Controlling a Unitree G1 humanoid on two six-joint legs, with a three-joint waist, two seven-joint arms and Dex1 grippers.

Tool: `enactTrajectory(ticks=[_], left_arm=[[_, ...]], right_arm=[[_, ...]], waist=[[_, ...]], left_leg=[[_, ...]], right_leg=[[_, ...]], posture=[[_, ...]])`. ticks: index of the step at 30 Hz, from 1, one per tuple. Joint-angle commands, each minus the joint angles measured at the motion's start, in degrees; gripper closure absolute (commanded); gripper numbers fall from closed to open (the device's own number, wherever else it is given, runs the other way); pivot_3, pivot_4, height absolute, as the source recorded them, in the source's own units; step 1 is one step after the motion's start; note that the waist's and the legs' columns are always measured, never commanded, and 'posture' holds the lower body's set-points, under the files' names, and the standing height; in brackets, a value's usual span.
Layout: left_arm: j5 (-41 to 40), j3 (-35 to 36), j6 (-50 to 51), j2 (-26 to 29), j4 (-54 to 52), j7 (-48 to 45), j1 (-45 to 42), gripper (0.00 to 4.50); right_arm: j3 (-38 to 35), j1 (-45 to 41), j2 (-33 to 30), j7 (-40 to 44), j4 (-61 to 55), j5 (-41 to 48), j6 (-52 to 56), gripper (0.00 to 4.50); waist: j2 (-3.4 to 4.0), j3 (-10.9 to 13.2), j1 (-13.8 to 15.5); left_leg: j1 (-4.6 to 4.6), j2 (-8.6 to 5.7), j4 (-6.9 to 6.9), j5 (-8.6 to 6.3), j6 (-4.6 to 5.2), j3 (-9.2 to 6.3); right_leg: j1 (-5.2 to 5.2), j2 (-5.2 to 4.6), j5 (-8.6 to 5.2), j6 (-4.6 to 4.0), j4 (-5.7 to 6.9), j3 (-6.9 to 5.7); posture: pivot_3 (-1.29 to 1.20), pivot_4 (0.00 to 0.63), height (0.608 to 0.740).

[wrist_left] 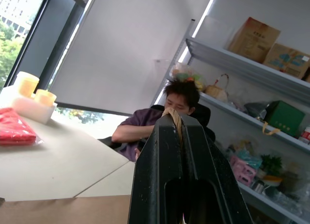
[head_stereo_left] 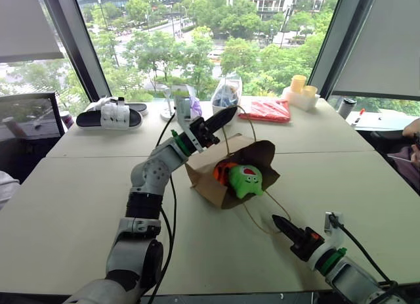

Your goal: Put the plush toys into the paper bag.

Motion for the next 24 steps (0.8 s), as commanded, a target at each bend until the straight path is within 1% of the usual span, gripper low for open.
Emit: enactTrajectory(ticks=[1, 3, 6, 7, 10, 12, 14, 16, 18, 20, 24], left_arm=[[-1.05, 0.45, 0.28, -0.06, -2.67, 0.56, -1.12, 4.5], [-0.58, 0.17, 0.36, 0.38, -2.67, 0.62, -1.45, 4.5], [1.26, -1.62, 0.45, 1.94, -3.12, -0.75, -1.54, 4.5], [1.51, -2.4, 0.86, 2.7, -3.76, -1.8, -1.5, 4.5], [-1.63, -0.66, 3.75, 4.18, -4.33, -2.56, -3.67, 4.5], [-1.69, 0.89, 3.09, 4.17, -1.9, -1.21, -5.07, 4.5], [-0.9, 1.44, 2.19, 4.22, 0.48, -0.35, -5.59, 4.5], [1.51, 1.37, 0.67, 4.19, 3.87, 1.69, -5.91, 4.5], [2.01, 1.76, 0.32, 3.92, 5.57, 2.66, -5.81, 4.5], [1.71, 2.19, 0.42, 3.51, 5.84, 2.79, -5.37, 4.5], [0.82, 3.09, 1.53, 2.7, 5.76, 3.51, -4.46, 4.5]], right_arm=[[-1.96, 1.17, -1.97, 0.73, -3.15, 1.27, -0.83, 4.44], [-3.52, 1.15, -4.21, 1.23, -4.56, 2.55, -0.74, 4.44], [-6.02, 0.04, -7.0, 0.65, -6.08, 7.68, -0.47, 4.44], [-7.3, -1.2, -8.35, 0.27, -7.03, 11.03, -0.64, 4.44], [-10.86, -9.74, -13.06, -2.19, -9.22, 23.28, -3.5, 4.44], [-10.54, -14.05, -14.37, -4.22, -8.63, 27.09, -4.78, 4.44], [-9.59, -16.18, -14.97, -5.79, -8.1, 28.89, -5.52, 4.44], [-8.71, -18.27, -14.3, -7.3, -7.16, 30.91, -7.13, 4.44], [-7.69, -19.07, -14.28, -7.95, -6.4, 31.23, -7.77, 4.44], [-6.37, -18.19, -14.82, -7.56, -5.85, 29.53, -7.2, 4.44], [-6.03, -16.2, -14.41, -6.75, -5.78, 29.6, -7.63, 4.44]], waist=[[0.0, 0.0, 0.05], [0.0, 0.0, 0.02], [0.0, 0.0, -0.07], [0.0, 0.01, -0.11], [0.08, 0.09, -0.48], [-0.01, 0.12, -0.33], [-0.15, 0.04, -0.01], [-0.16, 0.02, 0.19], [-0.15, 0.03, 0.08], [-0.17, 0.05, 0.07], [-0.18, 0.06, 0.05]], left_leg=[[0.0, 0.0, 0.0, 0.0, 0.0, 0.0], [0.0, -0.01, 0.01, 0.0, 0.0, 0.01], [0.0, -0.01, 0.01, 0.0, 0.0, 0.02], [0.02, 0.0, -0.01, 0.0, 0.0, 0.03], [0.01, 0.01, 0.01, 0.0, 0.0, 0.05], [-0.02, 0.01, 0.02, 0.0, 0.01, 0.09], [0.02, 0.06, -0.01, 0.0, 0.0, 0.01], [0.08, 0.07, -0.06, -0.01, 0.02, -0.15], [0.0, 0.02, -0.04, -0.03, 0.05, -0.14], [-0.14, -0.03, 0.05, -0.03, 0.06, -0.12], [-0.14, -0.03, 0.01, -0.04, 0.07, -0.13]], right_leg=[[0.01, 0.0, 0.0, 0.0, 0.0, 0.0], [0.0, 0.0, 0.0, 0.0, 0.0, 0.0], [0.0, 0.0, 0.0, 0.0, 0.0, 0.0], [0.0, 0.01, 0.0, 0.0, 0.0, 0.0], [-0.01, 0.01, 0.0, 0.0, 0.01, 0.01], [-0.05, 0.0, 0.0, 0.0, -0.01, 0.13], [0.03, 0.04, 0.0, 0.0, -0.04, -0.02], [0.18, 0.05, -0.04, 0.03, -0.08, -0.19], [0.13, 0.0, -0.04, 0.04, -0.1, -0.17], [0.04, -0.03, -0.03, 0.05, -0.14, -0.13], [0.01, -0.04, -0.03, 0.05, -0.14, -0.13]], posture=[[0.0, 0.15, 0.74], [0.0, 0.15, 0.74], [0.0, 0.15, 0.74], [0.0, 0.15, 0.74], [0.0, 0.15, 0.74], [0.0, 0.15, 0.74], [0.0, 0.15, 0.74], [0.0, 0.15, 0.74], [0.0, 0.15, 0.74], [0.0, 0.15, 0.74], [0.0, 0.15, 0.74]])
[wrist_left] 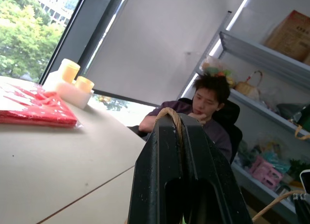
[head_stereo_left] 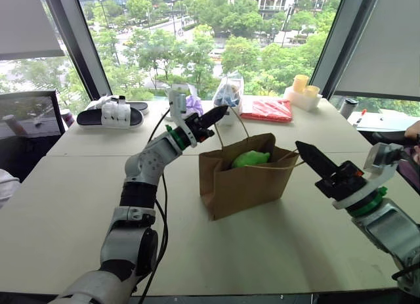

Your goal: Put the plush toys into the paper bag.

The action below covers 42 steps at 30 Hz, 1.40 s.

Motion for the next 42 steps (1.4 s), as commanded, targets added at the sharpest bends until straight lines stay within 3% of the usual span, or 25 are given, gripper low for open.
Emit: enactTrajectory(ticks=[1, 3, 6, 13, 14, 29, 33, 37, 42], left_arm=[[-1.09, 1.14, 0.1, -0.4, -1.76, 0.17, 0.12, 4.5], [-0.89, 1.09, 0.2, -0.51, -1.76, -0.12, 0.78, 4.5], [-0.99, 1.95, 0.13, -0.69, -0.53, 0.51, 0.98, 3.66], [-2.08, 3.03, 2.43, 1.21, 1.61, -1.67, 0.37, 0.4], [-2.16, 3.08, 2.87, 1.92, 1.63, -2.34, 0.44, 0.06], [-6.02, 7.22, 12.02, 16.01, -0.35, -11.64, 8.69, 0.06], [-5.77, 3.47, 15.18, 18.38, -8.34, -14.39, 16.76, 0.06], [-4.9, 0.64, 15.05, 19.13, -13.45, -15.16, 21.47, 0.0], [-3.54, -0.85, 11.62, 16.09, -15.45, -12.93, 22.06, 0.0]], right_arm=[[-1.02, 0.84, 0.01, 1.11, -0.89, 0.44, -1.51, 4.44], [-1.34, 1.81, 0.1, 1.5, -0.71, 0.34, -1.86, 4.44], [-1.7, 2.75, 0.28, 1.63, -0.36, 0.0, -2.84, 3.63], [-1.61, 4.66, -0.54, 2.56, -1.51, 0.54, -3.1, 0.38], [-1.61, 5.17, -0.41, 2.67, -1.96, 1.15, -3.08, 0.36], [-5.22, 14.86, 4.33, 7.07, -4.72, 6.8, -7.2, 0.36], [2.15, 18.89, -0.05, 8.8, -6.39, -2.06, -1.0, 0.36], [7.17, 15.78, -0.22, 8.24, -5.7, -5.32, -0.57, 1.62], [15.32, 9.2, -0.09, 8.19, -3.43, -13.4, 1.54, 4.24]], waist=[[0.0, 0.0, -0.02], [0.0, 0.0, -0.05], [0.0, 0.0, -0.11], [0.0, 0.0, -0.11], [0.0, 0.0, -0.12], [0.04, -0.02, -0.3], [0.07, -0.04, -0.33], [0.06, -0.02, -0.29], [0.02, -0.04, 0.1]], left_leg=[[0.0, 0.01, -0.02, 0.0, 0.01, 0.0], [0.02, 0.01, -0.01, 0.0, 0.01, 0.0], [0.06, 0.01, 0.0, 0.0, 0.01, 0.02], [0.06, 0.01, 0.01, 0.0, 0.01, 0.02], [0.06, 0.01, 0.01, 0.0, 0.01, 0.03], [0.13, 0.05, -0.01, -0.01, 0.01, 0.03], [0.25, 0.05, -0.11, -0.02, 0.03, 0.06], [0.2, 0.08, -0.1, -0.02, 0.03, 0.1], [0.22, 0.08, -0.02, -0.02, 0.03, 0.17]], right_leg=[[-0.01, 0.0, 0.0, 0.0, 0.0, 0.0], [0.0, 0.01, 0.0, 0.0, 0.01, 0.0], [0.03, 0.01, 0.0, 0.0, 0.03, 0.0], [0.02, 0.01, 0.0, 0.0, 0.06, 0.0], [0.02, 0.01, 0.0, 0.0, 0.06, 0.01], [0.01, 0.03, 0.0, -0.01, 0.17, 0.05], [0.01, 0.03, -0.01, -0.02, 0.19, 0.18], [-0.09, 0.04, -0.01, -0.03, 0.19, 0.39], [-0.03, 0.04, 0.0, -0.08, 0.12, 0.44]], posture=[[0.0, 0.15, 0.74], [0.0, 0.15, 0.74], [0.0, 0.15, 0.74], [0.0, 0.15, 0.74], [0.0, 0.15, 0.74], [0.0, 0.15, 0.74], [0.0, 0.15, 0.74], [0.0, 0.15, 0.74], [0.0, 0.15, 0.74]])
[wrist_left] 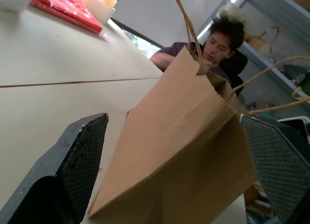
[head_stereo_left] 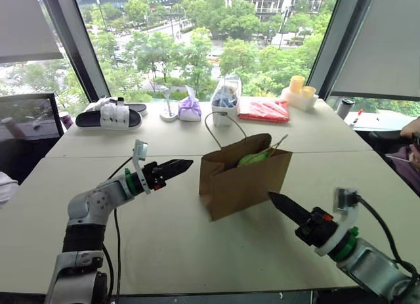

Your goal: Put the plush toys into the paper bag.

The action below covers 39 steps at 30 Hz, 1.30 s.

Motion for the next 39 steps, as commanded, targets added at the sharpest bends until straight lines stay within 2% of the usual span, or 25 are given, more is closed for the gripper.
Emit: enactTrajectory(ticks=[1, 8, 13, 25, 28, 31, 38, 39], left_arm=[[0.26, -1.8, -2.02, -1.68, -5.03, -0.33, 0.14, 0.0], [2.33, -7.51, -3.07, -1.42, -11.28, -2.9, 2.28, 0.0], [2.76, -9.92, -3.18, -0.17, -15.45, -4.18, 3.58, 0.0], [3.84, -10.69, -4.18, 0.4, -18.04, -3.14, 5.07, 0.0], [9.59, -14.26, -9.15, -1.27, -15.52, -1.17, 4.68, 0.0], [12.52, -15.53, -12.31, -3.71, -13.37, 0.62, 4.21, 0.82], [13.25, -14.79, -14.76, -6.5, -12.06, 2.26, 4.02, 4.4], [13.25, -14.63, -15.0, -6.64, -11.97, 2.26, 3.8, 4.46]], right_arm=[[4.47, -4.91, 1.29, 0.18, 1.11, -4.72, 0.52, 4.24], [9.24, -13.15, 4.89, 0.1, 6.98, -11.24, 1.22, 4.24], [10.06, -16.48, 7.58, 0.08, 10.88, -16.11, 1.4, 4.24], [10.63, -17.8, 12.46, 0.46, 12.72, -21.79, 2.66, 4.24], [9.92, -17.54, 13.02, 0.96, 12.29, -21.14, 3.12, 4.24], [9.58, -17.17, 13.14, 1.38, 11.69, -21.05, 3.75, 4.28], [8.49, -15.24, 13.64, 1.26, 10.07, -20.63, 4.16, 4.28], [8.27, -14.55, 13.75, 1.18, 9.49, -20.19, 4.32, 4.28]], waist=[[-0.01, 0.0, -0.07], [-0.01, 0.0, -0.32], [0.0, 0.0, -0.33], [0.01, 0.0, -0.31], [0.02, 0.0, -0.26], [0.01, 0.0, -0.08], [0.01, 0.0, -0.29], [0.01, 0.0, -0.29]], left_leg=[[-0.02, 0.0, 0.0, 0.0, 0.0, 0.0], [-0.06, -0.01, -0.1, -0.01, 0.0, 0.02], [-0.08, 0.0, -0.1, 0.0, 0.0, 0.03], [-0.07, -0.01, -0.1, -0.01, 0.01, 0.05], [-0.07, -0.01, -0.1, -0.01, 0.01, 0.05], [-0.07, -0.02, -0.08, -0.01, 0.01, 0.06], [-0.08, -0.02, -0.12, -0.01, 0.01, 0.05], [-0.08, -0.02, -0.12, -0.01, 0.01, 0.05]], right_leg=[[0.0, -0.01, 0.0, 0.0, -0.02, 0.01], [-0.13, -0.01, 0.01, 0.02, -0.03, 0.05], [-0.18, 0.01, 0.02, 0.01, -0.01, 0.08], [-0.19, 0.01, 0.02, 0.01, 0.01, 0.11], [-0.19, 0.02, 0.02, 0.01, 0.02, 0.11], [-0.16, 0.01, 0.02, 0.01, 0.0, 0.12], [-0.2, 0.02, 0.02, 0.02, 0.0, 0.12], [-0.2, 0.02, 0.02, 0.02, 0.01, 0.12]], posture=[[0.0, 0.15, 0.74], [0.0, 0.15, 0.74], [0.0, 0.15, 0.74], [0.0, 0.15, 0.74], [0.0, 0.15, 0.74], [0.0, 0.15, 0.74], [0.0, 0.15, 0.74], [0.0, 0.15, 0.74]])
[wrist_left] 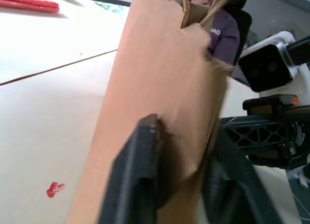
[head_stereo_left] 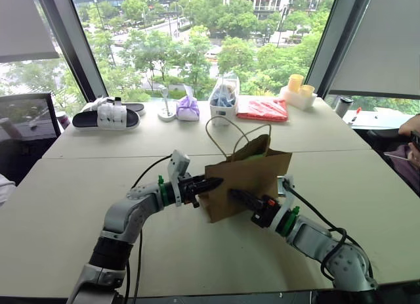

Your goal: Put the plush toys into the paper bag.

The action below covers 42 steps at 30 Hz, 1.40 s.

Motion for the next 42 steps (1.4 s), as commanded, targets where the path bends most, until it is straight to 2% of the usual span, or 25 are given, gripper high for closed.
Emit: enactTrajectory(ticks=[1, 6, 12, 17, 26, 28, 30, 36, 39, 42], left_arm=[[0.1, 1.14, -1.96, -0.35, -0.51, 0.14, -1.49, 4.46], [-1.59, 1.66, -1.7, -1.55, -0.94, -0.13, -4.34, 4.46], [-6.97, 1.88, 1.69, -1.31, 2.23, -8.64, -10.68, 4.46], [-2.79, -0.32, -3.0, -1.33, 18.01, -18.34, -19.26, 4.46], [8.39, -2.69, -19.44, -5.14, 46.61, -30.05, -30.78, 4.46], [10.3, -2.3, -22.54, -5.95, 50.78, -30.63, -32.25, 3.94], [11.96, -1.93, -25.15, -6.51, 54.14, -30.72, -33.38, 3.13], [14.25, -0.18, -29.55, -5.63, 55.51, -30.21, -33.86, 0.01], [14.74, 0.58, -28.42, -2.46, 52.7, -29.86, -31.76, 0.01], [12.68, 2.74, -23.53, 1.81, 44.92, -29.37, -27.41, 0.01]], right_arm=[[-1.27, 1.6, 0.78, 0.31, -3.97, 2.1, 0.27, 4.28], [-3.27, 6.45, -0.96, 1.61, -7.01, 5.07, 1.46, 4.28], [-6.22, 11.89, -4.79, 4.95, -8.34, 7.49, 2.75, 4.28], [-8.0, 18.66, -7.21, 7.02, -11.91, 10.49, 3.33, 4.28], [-8.25, 25.73, -6.04, 4.7, -16.91, 10.49, 1.01, 4.28], [-8.18, 26.43, -6.17, 4.4, -17.31, 10.41, 0.49, 4.28], [-8.14, 26.84, -6.25, 4.24, -17.56, 10.54, 0.01, 4.28], [-7.57, 25.97, -6.9, 4.19, -16.96, 10.41, -0.48, 4.28], [-7.27, 24.54, -8.22, 4.88, -16.33, 10.13, 0.17, 4.28], [-8.13, 23.03, -10.41, 5.46, -15.81, 10.75, 0.8, 4.28]], waist=[[0.0, 0.0, 0.03], [0.0, 0.0, 0.25], [0.0, 0.0, 0.09], [-0.01, 0.0, 0.12], [-0.19, 0.1, 0.15], [-0.21, 0.11, 0.16], [-0.21, 0.12, 0.12], [-0.22, 0.13, -0.01], [-0.22, 0.13, -0.22], [-0.21, 0.13, -0.87]], left_leg=[[0.0, 0.0, 0.0, 0.0, 0.0, 0.0], [-0.02, -0.01, 0.03, 0.0, 0.0, 0.0], [-0.05, -0.03, 0.06, -0.01, 0.02, 0.02], [-0.01, -0.03, 0.07, -0.01, 0.03, 0.14], [-0.05, -0.03, 0.12, -0.02, 0.05, 0.16], [-0.06, -0.03, 0.11, -0.03, 0.06, 0.15], [-0.05, -0.03, 0.11, -0.03, 0.06, 0.14], [-0.04, -0.02, 0.1, -0.03, 0.07, 0.12], [-0.02, -0.02, 0.1, -0.03, 0.07, 0.11], [0.02, 0.0, 0.06, -0.03, 0.07, 0.02]], right_leg=[[0.0, 0.0, 0.0, 0.0, 0.0, 0.0], [0.03, -0.01, 0.0, 0.0, -0.01, 0.0], [0.05, 0.0, 0.0, 0.01, -0.03, -0.02], [0.11, 0.04, -0.01, 0.02, -0.02, -0.1], [0.12, 0.03, -0.01, 0.04, -0.06, -0.11], [0.12, 0.03, -0.02, 0.06, -0.06, -0.12], [0.12, 0.02, -0.02, 0.07, -0.06, -0.12], [0.11, 0.03, -0.03, 0.09, -0.04, -0.12], [0.11, 0.02, -0.03, 0.09, -0.02, -0.11], [0.09, 0.03, -0.04, 0.1, 0.02, -0.08]], posture=[[0.0, 0.15, 0.74], [0.0, 0.15, 0.74], [0.0, 0.15, 0.74], [0.0, 0.15, 0.74], [0.0, 0.15, 0.74], [0.0, 0.15, 0.74], [0.0, 0.15, 0.74], [0.0, 0.15, 0.74], [0.0, 0.15, 0.74], [0.0, 0.15, 0.74]])
